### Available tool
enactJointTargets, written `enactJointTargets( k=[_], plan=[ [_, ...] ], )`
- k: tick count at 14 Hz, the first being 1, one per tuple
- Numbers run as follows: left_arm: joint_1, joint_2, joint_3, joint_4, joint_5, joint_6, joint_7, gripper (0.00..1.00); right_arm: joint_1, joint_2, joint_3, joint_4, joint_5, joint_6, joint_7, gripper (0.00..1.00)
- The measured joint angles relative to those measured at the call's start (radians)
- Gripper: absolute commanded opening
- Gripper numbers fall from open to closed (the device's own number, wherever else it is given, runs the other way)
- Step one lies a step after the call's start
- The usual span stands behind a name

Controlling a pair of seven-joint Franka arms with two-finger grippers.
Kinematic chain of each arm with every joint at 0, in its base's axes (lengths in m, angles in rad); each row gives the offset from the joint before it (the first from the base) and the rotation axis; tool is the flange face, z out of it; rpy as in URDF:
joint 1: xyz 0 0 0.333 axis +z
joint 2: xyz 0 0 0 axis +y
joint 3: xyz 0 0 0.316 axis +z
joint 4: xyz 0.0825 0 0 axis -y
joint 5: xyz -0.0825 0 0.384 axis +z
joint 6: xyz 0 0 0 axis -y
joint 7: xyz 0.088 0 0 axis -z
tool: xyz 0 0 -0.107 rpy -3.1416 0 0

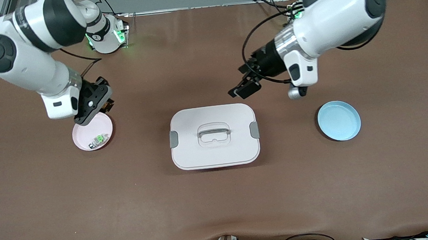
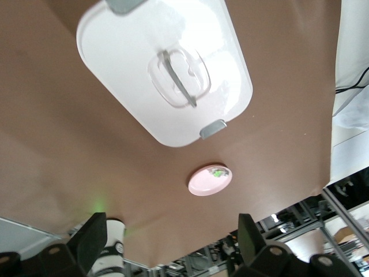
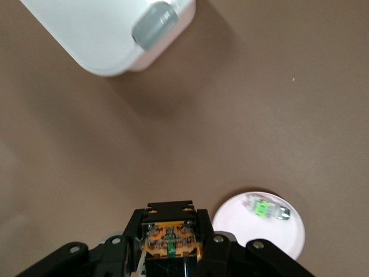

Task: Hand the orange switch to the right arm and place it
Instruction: 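Carry the switch to the white plate while the left gripper withdraws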

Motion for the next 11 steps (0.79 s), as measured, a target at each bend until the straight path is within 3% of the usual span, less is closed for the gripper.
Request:
enactJointTargets(
  k=[4,9,11],
  plan=[
    [0.141,-0.009,0.003,0.001,0.025,-0.130,0.190,1.00,-0.062,0.019,-0.001,-0.078,-0.057,0.091,-0.176,0.00],
    [0.248,-0.021,0.003,0.008,0.232,-0.216,0.489,1.00,-0.121,0.016,0.000,-0.271,-0.073,0.359,-0.487,0.00],
    [0.282,-0.021,0.003,0.008,0.275,-0.221,0.654,1.00,-0.140,0.005,0.000,-0.359,-0.119,0.479,-0.560,0.00]
  ],
)
